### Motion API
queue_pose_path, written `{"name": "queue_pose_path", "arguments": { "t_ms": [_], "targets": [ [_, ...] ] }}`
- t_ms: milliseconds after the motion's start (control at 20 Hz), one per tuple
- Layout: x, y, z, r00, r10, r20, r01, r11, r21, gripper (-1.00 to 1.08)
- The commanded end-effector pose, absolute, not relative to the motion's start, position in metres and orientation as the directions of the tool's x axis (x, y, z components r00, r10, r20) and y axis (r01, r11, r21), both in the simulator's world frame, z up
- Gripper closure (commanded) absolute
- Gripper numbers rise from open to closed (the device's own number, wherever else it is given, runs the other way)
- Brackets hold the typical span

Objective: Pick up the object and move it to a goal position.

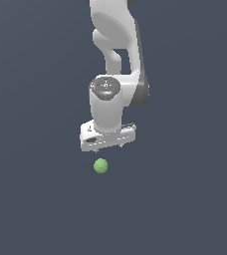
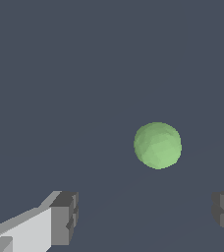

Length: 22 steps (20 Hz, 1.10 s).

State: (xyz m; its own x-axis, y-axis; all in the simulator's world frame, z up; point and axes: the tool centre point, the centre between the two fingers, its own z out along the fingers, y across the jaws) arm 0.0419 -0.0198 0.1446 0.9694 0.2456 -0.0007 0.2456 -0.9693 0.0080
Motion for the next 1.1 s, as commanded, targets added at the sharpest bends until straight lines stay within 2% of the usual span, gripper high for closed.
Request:
{"name": "queue_pose_path", "arguments": {
  "t_ms": [0, 450, 1050],
  "targets": [
    [0.050, -0.029, 0.131, 0.957, 0.289, -0.001, 0.289, -0.957, 0.007, -0.92],
    [0.068, -0.052, 0.097, 0.921, 0.390, -0.001, 0.390, -0.921, 0.001, -0.92],
    [0.071, -0.057, 0.083, 0.912, 0.410, -0.001, 0.410, -0.912, 0.000, -0.92]
  ]
}}
